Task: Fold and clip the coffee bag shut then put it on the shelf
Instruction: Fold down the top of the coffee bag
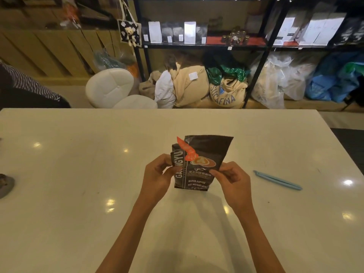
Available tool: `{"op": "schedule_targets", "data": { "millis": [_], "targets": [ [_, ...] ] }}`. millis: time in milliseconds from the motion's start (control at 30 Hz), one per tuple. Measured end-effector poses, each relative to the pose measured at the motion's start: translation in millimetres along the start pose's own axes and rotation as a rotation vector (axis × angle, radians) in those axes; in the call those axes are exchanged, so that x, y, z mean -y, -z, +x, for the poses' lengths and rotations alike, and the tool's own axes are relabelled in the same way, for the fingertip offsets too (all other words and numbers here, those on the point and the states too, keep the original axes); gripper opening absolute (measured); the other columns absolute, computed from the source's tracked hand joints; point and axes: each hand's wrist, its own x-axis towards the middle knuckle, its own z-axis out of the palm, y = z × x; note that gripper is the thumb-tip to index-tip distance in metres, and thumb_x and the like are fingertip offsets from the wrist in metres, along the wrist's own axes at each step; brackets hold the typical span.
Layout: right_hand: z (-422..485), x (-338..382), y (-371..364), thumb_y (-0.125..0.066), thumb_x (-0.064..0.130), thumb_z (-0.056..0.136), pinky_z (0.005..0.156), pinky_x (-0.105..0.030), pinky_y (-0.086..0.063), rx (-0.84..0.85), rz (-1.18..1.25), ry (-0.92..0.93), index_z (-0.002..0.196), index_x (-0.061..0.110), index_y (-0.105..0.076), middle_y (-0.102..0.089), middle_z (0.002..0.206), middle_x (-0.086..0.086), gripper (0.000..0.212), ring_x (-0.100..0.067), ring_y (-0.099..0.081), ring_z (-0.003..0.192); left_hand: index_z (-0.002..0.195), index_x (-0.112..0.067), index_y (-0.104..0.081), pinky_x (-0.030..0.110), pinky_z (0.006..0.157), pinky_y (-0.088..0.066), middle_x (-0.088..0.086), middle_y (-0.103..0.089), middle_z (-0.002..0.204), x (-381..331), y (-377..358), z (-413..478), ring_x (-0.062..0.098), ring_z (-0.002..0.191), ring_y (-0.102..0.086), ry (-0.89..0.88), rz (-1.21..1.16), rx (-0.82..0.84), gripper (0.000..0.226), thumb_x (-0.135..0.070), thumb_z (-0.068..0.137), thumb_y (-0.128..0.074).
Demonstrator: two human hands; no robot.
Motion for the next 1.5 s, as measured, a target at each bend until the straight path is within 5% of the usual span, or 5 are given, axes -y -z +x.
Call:
{"op": "schedule_targets", "data": {
  "millis": [267,367,967,1200,1500],
  "targets": [
    [8.2,1.4,1.4,-0.072,0.004,0.086,0.076,-0.034,-0.062,-0.009,-0.012,-0.002,0.078,0.038,-0.067,-0.077,0.092,0.012,0.036,-0.016,-0.073,0.093,0.078,0.003,-0.06,0.026,0.072,-0.054,-0.01,-0.075,0.077,-0.8,-3.8,1.0,0.009,0.077,-0.069,0.026,-0.055,0.004,0.014,0.015,0.084,-0.063],
    [9.1,7.7,4.2,-0.071,0.022,0.084,0.074,-0.023,-0.06,0.005,-0.038,0.061,0.08,0.047,-0.067,-0.075,0.09,0.02,0.026,-0.011,-0.071,0.095,0.08,-0.007,-0.063,0.021,0.071,-0.056,-0.011,-0.076,0.084,-4.5,-4.4,1.1,0.01,0.082,-0.071,-0.013,-0.022,0.017,0.022,0.014,0.086,-0.061],
    [19.5,-13.3,-3.2,-0.07,0.005,0.089,0.072,-0.02,-0.06,0.02,-0.017,-0.008,0.083,0.041,-0.065,-0.075,0.091,0.018,0.037,-0.011,-0.072,0.093,0.082,0.0,-0.06,0.015,0.065,-0.053,-0.01,-0.074,0.077,10.0,-7.0,7.8,0.003,0.075,-0.069,0.032,-0.036,-0.041,0.015,0.013,0.089,-0.058],
    [69.4,-30.4,-30.1,-0.061,0.004,0.095,0.076,-0.015,-0.057,0.009,-0.032,-0.002,0.112,0.05,-0.051,-0.068,0.109,0.022,0.05,-0.002,-0.068,0.098,0.132,-0.016,-0.033,0.036,0.079,-0.06,0.018,-0.063,0.114,25.4,-13.7,53.0,0.022,0.1,-0.07,-0.023,0.009,0.039,0.048,0.013,0.096,-0.047],
    [95.2,-60.2,-29.3,-0.068,0.004,0.09,0.08,-0.019,-0.058,-0.061,-0.121,-0.002,0.109,0.02,-0.076,-0.075,0.101,0.01,0.026,-0.004,-0.071,0.095,0.123,-0.006,-0.065,0.044,0.089,-0.055,0.012,-0.072,0.11,39.9,-14.4,81.4,0.023,0.094,-0.069,-0.047,0.223,0.006,0.041,0.007,0.084,-0.067]
  ]
}}
